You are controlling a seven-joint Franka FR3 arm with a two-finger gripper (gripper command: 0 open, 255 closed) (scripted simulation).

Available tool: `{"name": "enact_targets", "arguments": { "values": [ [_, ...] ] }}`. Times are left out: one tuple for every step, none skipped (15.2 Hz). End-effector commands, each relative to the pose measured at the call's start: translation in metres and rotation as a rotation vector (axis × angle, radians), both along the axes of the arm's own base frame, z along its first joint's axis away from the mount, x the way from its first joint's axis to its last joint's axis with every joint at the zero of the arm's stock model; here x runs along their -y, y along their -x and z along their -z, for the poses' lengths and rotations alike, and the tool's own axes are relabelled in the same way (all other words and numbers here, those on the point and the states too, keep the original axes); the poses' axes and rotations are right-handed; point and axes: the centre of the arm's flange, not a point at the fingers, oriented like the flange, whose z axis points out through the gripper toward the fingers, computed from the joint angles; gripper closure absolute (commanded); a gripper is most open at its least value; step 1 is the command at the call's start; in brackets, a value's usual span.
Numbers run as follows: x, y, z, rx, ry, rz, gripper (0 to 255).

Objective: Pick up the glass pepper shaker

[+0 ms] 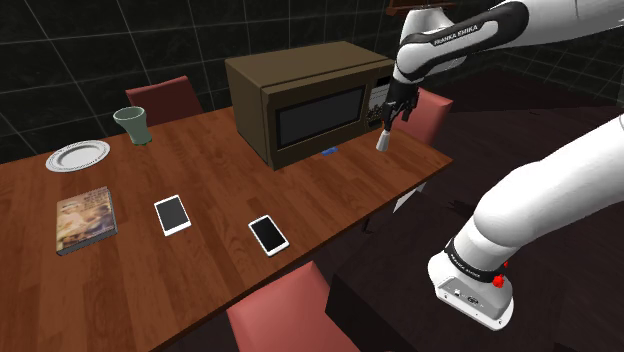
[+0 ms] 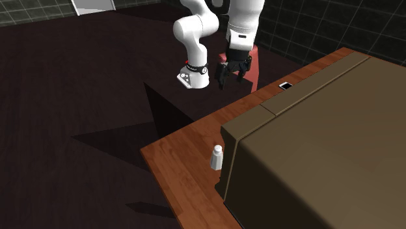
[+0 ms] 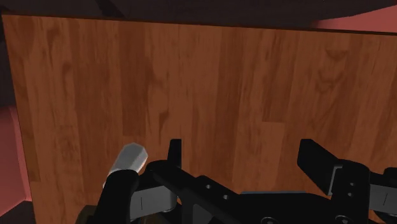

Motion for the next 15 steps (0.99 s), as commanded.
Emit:
{"name": "enact_targets", "arguments": {
  "values": [
    [0.019,-0.011,0.015,0.008,0.007,-0.003,0],
    [0.028,-0.016,0.021,0.011,0.010,-0.005,0],
    [0.037,-0.022,0.028,0.015,0.013,-0.006,0],
    [0.046,-0.028,0.035,0.018,0.015,-0.007,0],
    [0.056,-0.033,0.041,0.021,0.018,-0.009,0],
    [0.065,-0.039,0.048,0.025,0.021,-0.010,0],
    [0.074,-0.044,0.055,0.028,0.023,-0.011,0],
    [0.083,-0.050,0.061,0.031,0.026,-0.013,0],
    [0.093,-0.056,0.068,0.035,0.029,-0.014,0],
    [0.102,-0.062,0.074,0.038,0.031,-0.015,0],
    [0.111,-0.067,0.081,0.041,0.034,-0.017,0],
    [0.120,-0.073,0.087,0.045,0.037,-0.018,0],
    [0.130,-0.079,0.093,0.048,0.039,-0.019,0],
    [0.139,-0.085,0.100,0.052,0.042,-0.021,0],
    [0.148,-0.091,0.106,0.055,0.045,-0.022,0]
  ]
}}
